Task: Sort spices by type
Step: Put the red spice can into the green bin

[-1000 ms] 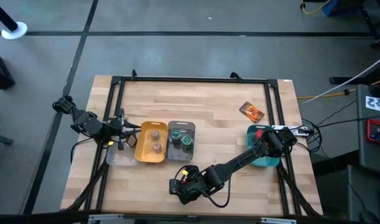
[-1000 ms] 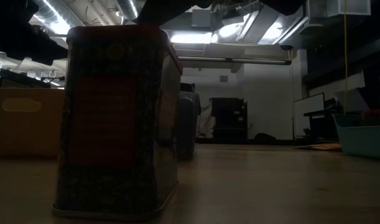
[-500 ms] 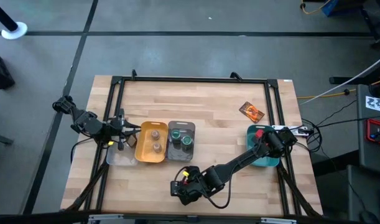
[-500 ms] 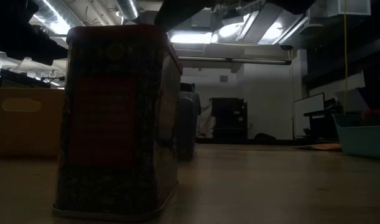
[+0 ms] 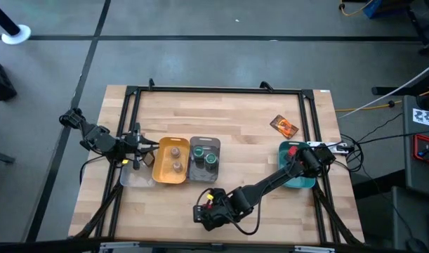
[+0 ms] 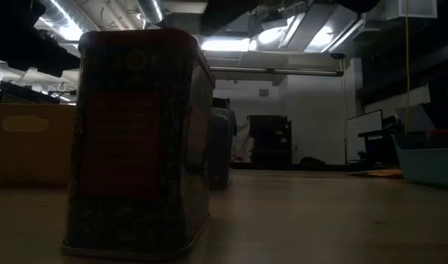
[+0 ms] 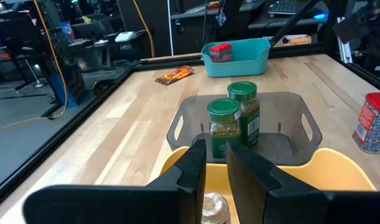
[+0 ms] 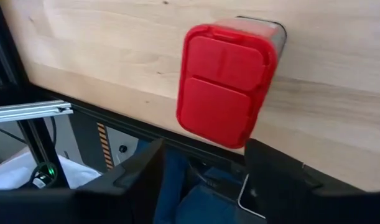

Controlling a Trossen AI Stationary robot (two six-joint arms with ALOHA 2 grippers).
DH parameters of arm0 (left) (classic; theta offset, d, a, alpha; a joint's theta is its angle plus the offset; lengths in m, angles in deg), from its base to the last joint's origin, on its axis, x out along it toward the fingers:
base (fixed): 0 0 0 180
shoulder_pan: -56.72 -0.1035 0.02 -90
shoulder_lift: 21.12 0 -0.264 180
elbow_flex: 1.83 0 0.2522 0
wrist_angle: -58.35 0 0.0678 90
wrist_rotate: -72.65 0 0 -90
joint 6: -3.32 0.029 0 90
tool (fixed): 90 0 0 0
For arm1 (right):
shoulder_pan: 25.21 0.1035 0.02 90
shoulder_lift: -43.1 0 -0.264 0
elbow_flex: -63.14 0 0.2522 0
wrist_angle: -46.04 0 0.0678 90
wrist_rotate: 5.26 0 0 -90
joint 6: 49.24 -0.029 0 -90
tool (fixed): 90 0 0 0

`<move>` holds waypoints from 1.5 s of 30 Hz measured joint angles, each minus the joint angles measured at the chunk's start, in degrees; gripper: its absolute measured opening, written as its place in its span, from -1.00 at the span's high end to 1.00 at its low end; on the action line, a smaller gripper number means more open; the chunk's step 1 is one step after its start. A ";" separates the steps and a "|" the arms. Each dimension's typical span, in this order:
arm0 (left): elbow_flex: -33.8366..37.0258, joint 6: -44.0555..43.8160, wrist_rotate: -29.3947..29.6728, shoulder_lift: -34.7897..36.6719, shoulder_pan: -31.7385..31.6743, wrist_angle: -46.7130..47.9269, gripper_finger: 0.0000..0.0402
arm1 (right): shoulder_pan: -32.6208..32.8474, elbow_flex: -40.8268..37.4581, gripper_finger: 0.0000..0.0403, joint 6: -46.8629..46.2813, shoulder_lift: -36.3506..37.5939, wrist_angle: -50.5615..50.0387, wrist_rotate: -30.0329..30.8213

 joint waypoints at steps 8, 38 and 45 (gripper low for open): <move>0.00 0.00 0.00 0.02 0.00 0.00 0.72 | -1.20 0.00 -0.60 -0.07 0.00 -0.50 -1.42; -0.01 0.00 0.02 0.02 0.00 0.02 0.72 | -1.86 -0.02 -0.89 -2.85 0.07 -0.63 -1.92; -0.02 0.00 0.02 0.05 0.00 0.02 0.72 | -2.65 -0.09 -0.89 -6.36 -1.58 -1.17 -4.63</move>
